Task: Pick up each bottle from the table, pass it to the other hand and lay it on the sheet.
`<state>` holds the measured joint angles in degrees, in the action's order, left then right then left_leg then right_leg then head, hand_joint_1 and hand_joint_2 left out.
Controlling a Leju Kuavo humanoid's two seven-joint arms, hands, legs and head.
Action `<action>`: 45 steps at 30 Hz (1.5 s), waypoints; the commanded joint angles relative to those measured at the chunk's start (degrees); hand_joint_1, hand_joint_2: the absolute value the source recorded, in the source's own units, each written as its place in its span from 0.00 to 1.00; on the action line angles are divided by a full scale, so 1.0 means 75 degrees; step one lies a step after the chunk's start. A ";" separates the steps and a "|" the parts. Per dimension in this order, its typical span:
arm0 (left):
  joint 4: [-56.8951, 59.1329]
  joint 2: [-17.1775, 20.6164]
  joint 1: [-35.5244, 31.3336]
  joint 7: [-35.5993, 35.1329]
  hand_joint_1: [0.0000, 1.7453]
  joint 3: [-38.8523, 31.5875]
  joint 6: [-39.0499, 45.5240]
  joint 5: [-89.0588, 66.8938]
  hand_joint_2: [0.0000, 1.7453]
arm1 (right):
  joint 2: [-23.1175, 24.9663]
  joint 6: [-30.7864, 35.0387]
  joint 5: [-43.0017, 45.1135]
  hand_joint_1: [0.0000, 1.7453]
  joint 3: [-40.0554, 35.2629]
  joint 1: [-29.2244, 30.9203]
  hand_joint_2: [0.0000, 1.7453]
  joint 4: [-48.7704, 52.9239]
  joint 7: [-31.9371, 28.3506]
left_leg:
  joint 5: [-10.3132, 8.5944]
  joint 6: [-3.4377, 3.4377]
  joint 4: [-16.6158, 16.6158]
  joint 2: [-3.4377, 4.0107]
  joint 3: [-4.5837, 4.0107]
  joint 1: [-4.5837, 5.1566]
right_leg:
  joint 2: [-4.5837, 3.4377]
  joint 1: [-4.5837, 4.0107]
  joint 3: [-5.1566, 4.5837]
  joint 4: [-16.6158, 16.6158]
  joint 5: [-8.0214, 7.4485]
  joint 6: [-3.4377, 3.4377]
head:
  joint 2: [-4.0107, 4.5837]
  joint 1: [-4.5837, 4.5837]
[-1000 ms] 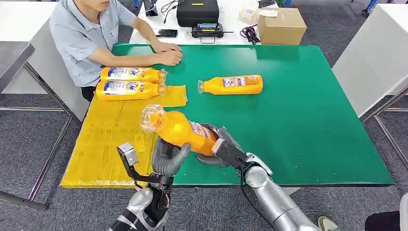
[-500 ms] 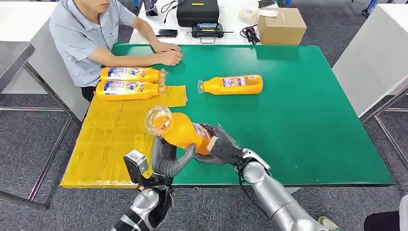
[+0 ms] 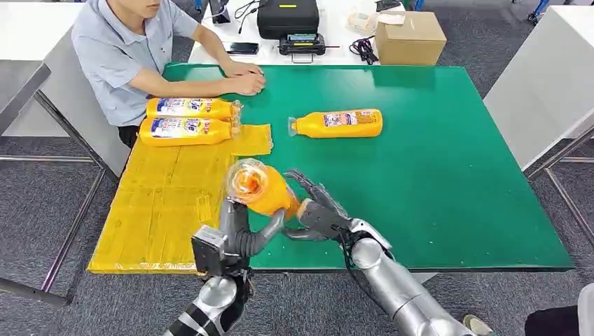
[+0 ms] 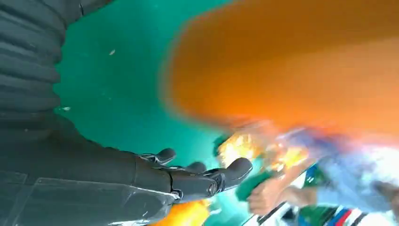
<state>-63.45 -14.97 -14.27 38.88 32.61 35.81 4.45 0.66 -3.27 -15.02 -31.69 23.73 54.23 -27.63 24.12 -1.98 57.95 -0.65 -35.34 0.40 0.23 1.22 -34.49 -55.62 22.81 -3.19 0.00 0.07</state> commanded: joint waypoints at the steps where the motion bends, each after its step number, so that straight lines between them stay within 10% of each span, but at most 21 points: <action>1: -0.0882 0.0341 0.0340 -0.0552 1.00 -0.0959 -0.0420 -0.0007 1.00 | -0.0214 0.0667 -0.0254 0.00 0.1092 -0.0594 1.00 -0.0785 -0.0058 | 0.0015 0.0015 -0.0008 0.0003 0.0043 -0.0011 | 0.0001 -0.0013 0.0047 0.0015 0.0013 0.0018 | 0.0000 0.0000; 5: -0.1406 0.0455 0.0455 -0.0942 1.00 -0.1167 -0.1180 0.0587 1.00 | -0.0207 0.0863 -0.0328 0.00 0.1607 -0.0802 1.00 -0.0862 -0.0106 | 0.0017 0.0016 -0.0004 0.0011 0.0038 -0.0008 | -0.0006 -0.0010 0.0039 0.0006 0.0013 0.0019 | 0.0000 0.0000; 7: -0.0851 0.0638 0.0235 -0.0819 1.00 -0.1349 0.0559 -0.2068 1.00 | -0.0199 0.0860 -0.0375 0.00 0.1804 -0.0925 1.00 -0.0861 -0.0168 | 0.0017 0.0019 -0.0005 0.0007 0.0042 -0.0011 | 0.0000 -0.0012 0.0043 0.0006 0.0015 0.0023 | 0.0000 0.0003; 11: -0.0665 -0.0221 0.0252 -0.1466 1.00 -0.4594 0.0559 -1.0232 1.00 | -0.0006 0.0619 -0.0578 0.00 0.1996 -0.0682 1.00 -0.1234 -0.0510 | 0.0024 0.0023 -0.0002 0.0044 0.0051 -0.0015 | -0.0038 -0.0017 0.0044 0.0008 0.0007 0.0028 | 0.0000 0.0003; 15: -0.0212 0.0378 -0.0059 -0.3321 1.00 -0.3926 0.0559 -1.1959 1.00 | 0.0126 0.0526 -0.0611 0.00 0.2070 -0.0749 1.00 -0.1049 -0.0587 | 0.0005 0.0012 -0.0010 0.0023 0.0027 -0.0004 | -0.0017 -0.0004 0.0019 0.0007 0.0001 0.0014 | 0.0000 0.0003; 23: -0.0212 0.0378 -0.0059 -0.3321 1.00 -0.3926 0.0559 -1.1959 1.00 | 0.0126 0.0526 -0.0611 0.00 0.2070 -0.0749 1.00 -0.1049 -0.0587 | 0.0017 0.0020 -0.0004 0.0011 0.0044 -0.0016 | -0.0008 -0.0016 0.0039 0.0003 0.0015 0.0022 | 0.0000 0.0000; 30: 0.2232 0.1432 -0.1116 -0.5777 0.99 -0.2207 0.0348 -1.2539 1.00 | 0.0132 0.0312 -0.0641 0.00 0.2070 -0.1115 1.00 -0.0193 -0.0631 | 0.0008 0.0025 -0.0013 0.0000 0.0047 -0.0014 | 0.0005 -0.0013 0.0044 0.0005 0.0014 0.0028 | 0.0000 0.0003; 45: 0.3651 0.1481 -0.1832 -0.6113 1.00 -0.1701 -0.0930 -1.2213 1.00 | 0.0180 -0.0022 -0.0690 0.00 0.1789 -0.1190 1.00 0.0621 -0.0564 | 0.0011 0.0023 0.0000 0.0008 0.0032 -0.0015 | -0.0003 -0.0013 0.0029 -0.0005 0.0015 0.0024 | 0.0000 0.0003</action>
<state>-49.37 -6.45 -20.66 -4.68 14.54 36.58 -87.41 1.64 -1.79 -20.13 -17.16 13.99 55.82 -32.33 24.09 -1.95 57.94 -0.61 -35.38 0.36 0.19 1.21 -34.56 -55.65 22.80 -3.19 0.00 0.09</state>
